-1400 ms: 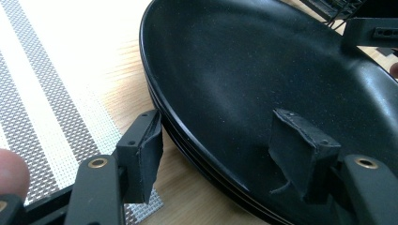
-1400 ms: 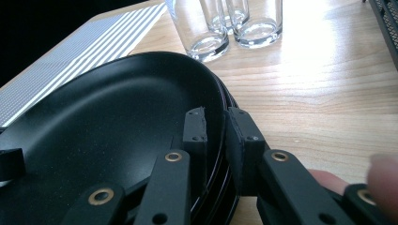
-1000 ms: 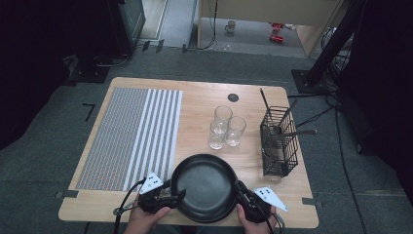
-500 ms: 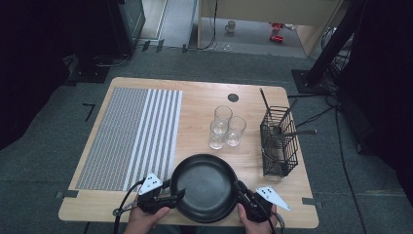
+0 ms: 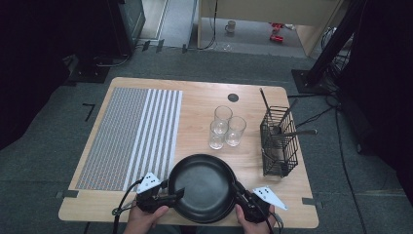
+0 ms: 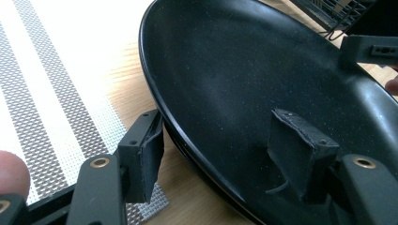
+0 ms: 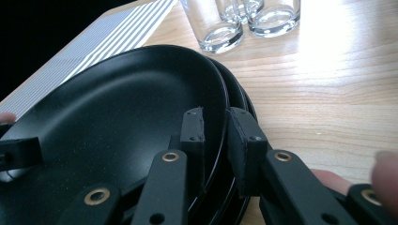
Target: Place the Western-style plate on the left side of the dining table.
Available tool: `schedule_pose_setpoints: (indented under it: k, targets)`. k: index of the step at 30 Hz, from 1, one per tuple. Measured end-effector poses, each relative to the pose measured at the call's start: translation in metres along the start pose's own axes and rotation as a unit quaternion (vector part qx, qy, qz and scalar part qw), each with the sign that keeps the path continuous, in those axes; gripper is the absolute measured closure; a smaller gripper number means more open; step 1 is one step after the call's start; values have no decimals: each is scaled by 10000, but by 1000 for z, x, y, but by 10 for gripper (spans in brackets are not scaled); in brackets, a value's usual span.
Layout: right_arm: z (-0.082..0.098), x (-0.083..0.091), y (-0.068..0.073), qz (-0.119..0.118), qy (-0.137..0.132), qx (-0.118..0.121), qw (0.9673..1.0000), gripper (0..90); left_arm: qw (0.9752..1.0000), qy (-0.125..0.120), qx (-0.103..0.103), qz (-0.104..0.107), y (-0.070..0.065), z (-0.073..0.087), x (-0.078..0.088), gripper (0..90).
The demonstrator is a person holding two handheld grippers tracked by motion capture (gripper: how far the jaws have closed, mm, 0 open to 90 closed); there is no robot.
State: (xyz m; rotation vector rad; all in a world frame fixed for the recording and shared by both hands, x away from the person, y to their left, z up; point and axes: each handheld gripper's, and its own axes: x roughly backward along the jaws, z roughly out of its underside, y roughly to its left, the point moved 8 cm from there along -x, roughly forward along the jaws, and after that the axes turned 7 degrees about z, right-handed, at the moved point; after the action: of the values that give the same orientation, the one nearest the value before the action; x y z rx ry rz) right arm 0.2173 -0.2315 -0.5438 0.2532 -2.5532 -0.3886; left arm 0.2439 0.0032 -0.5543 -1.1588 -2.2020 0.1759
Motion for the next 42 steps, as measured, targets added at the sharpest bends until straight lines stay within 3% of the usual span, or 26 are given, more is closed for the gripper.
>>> schedule_pose_setpoints:
  k: [7,10,13,22,28,33,37,42]
  targets:
    - [3,-2,6,-93,49,79,9999,768,9999,-88,90,71,1,-2,2,374]
    - [4,-2,10,-173,85,143,9997,768,9997,-229,-13,-13,1,-3,4,386]
    - [6,-3,14,-187,92,224,9995,760,9996,-258,37,65,1,-3,5,390]
    - [6,-3,14,-194,92,187,9996,754,9995,-292,72,82,2,-3,7,420]
    - [6,-4,15,-178,106,189,9996,749,9989,-346,254,184,4,-4,11,477]
    - [6,-5,17,-173,131,209,9995,749,9967,-433,584,358,8,-7,14,549]
    - [9,-6,22,-172,198,224,9994,750,9956,-427,672,490,9,-8,17,560]
    - [9,-6,25,-60,229,319,9992,750,9960,-356,648,508,9,-10,19,575]
